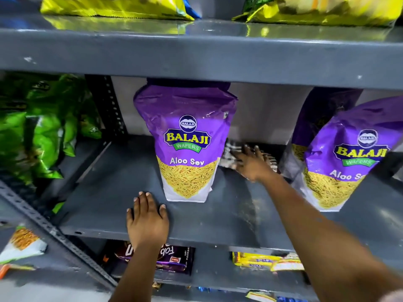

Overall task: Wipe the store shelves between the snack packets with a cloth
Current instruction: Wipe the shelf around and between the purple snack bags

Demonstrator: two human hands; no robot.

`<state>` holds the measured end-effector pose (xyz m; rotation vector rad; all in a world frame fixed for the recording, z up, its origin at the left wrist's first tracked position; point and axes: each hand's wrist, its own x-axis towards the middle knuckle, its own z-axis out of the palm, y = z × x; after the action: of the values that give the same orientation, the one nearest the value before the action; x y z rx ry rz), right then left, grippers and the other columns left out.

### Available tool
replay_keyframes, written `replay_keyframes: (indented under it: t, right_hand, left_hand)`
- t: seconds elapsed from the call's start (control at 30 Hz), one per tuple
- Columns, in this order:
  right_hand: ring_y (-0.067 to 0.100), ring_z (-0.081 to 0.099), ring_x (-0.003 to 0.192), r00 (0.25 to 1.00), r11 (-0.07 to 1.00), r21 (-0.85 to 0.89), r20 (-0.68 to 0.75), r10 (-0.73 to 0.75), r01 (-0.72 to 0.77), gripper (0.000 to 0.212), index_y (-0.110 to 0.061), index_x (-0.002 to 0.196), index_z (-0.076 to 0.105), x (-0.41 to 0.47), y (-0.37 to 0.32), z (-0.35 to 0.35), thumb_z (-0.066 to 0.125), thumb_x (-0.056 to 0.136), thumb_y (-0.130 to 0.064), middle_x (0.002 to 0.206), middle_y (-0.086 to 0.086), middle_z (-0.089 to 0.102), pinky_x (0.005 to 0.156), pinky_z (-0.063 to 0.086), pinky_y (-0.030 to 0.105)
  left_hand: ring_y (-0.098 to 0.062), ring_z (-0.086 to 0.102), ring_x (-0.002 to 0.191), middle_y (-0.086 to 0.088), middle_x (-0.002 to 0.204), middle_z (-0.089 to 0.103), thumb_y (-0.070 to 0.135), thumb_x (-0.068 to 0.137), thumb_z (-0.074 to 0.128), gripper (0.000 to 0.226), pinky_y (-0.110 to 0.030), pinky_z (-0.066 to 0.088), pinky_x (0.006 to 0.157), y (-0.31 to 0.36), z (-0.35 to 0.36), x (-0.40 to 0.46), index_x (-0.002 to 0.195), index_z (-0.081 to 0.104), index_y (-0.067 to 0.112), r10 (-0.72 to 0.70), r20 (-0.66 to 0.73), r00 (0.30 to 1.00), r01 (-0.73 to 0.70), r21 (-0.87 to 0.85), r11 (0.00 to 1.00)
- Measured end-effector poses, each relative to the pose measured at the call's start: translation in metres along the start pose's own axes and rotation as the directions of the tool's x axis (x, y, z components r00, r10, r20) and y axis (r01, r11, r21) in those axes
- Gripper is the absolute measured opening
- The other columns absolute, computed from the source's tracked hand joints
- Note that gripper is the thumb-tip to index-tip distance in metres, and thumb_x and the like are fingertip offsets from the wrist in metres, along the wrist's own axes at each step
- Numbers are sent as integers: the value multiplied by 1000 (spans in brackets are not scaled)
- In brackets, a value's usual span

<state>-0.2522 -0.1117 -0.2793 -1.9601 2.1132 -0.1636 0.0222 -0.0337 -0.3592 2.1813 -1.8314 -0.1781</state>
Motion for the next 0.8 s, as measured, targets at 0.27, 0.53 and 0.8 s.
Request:
replay_keyframes:
  t: [0.27, 0.53, 0.8]
  right_hand:
    - [32, 24, 141, 968, 992, -110, 235, 88, -63, 58, -31, 143, 26, 67, 37, 35, 35, 88, -50, 157, 3, 20, 114, 26, 51]
    - [27, 46, 125, 988, 988, -148, 139, 60, -39, 42, -40, 118, 52, -18, 15, 28, 54, 82, -19, 139, -1, 44, 107, 30, 49]
    - [25, 54, 115, 969, 1000, 12, 247, -13, 11, 40, -27, 110, 60, -71, 19, 6, 48, 80, -2, 130, 4, 55, 96, 42, 34]
  left_hand:
    - [-25, 17, 141, -10, 154, 21, 47, 77, 0, 79, -41, 12, 114, -1, 5, 0, 143, 22, 8, -15, -34, 999, 15, 1, 1000]
    - [-24, 10, 142, -9, 155, 14, 39, 92, 13, 61, -41, 9, 115, 2, 0, -3, 144, 15, 9, -15, 13, 1000, 15, 1, 1000]
    - [-25, 6, 143, -10, 156, 9, 35, 96, 21, 57, -42, 6, 116, 1, -3, -2, 145, 10, 8, 8, 51, 999, -7, -18, 1000]
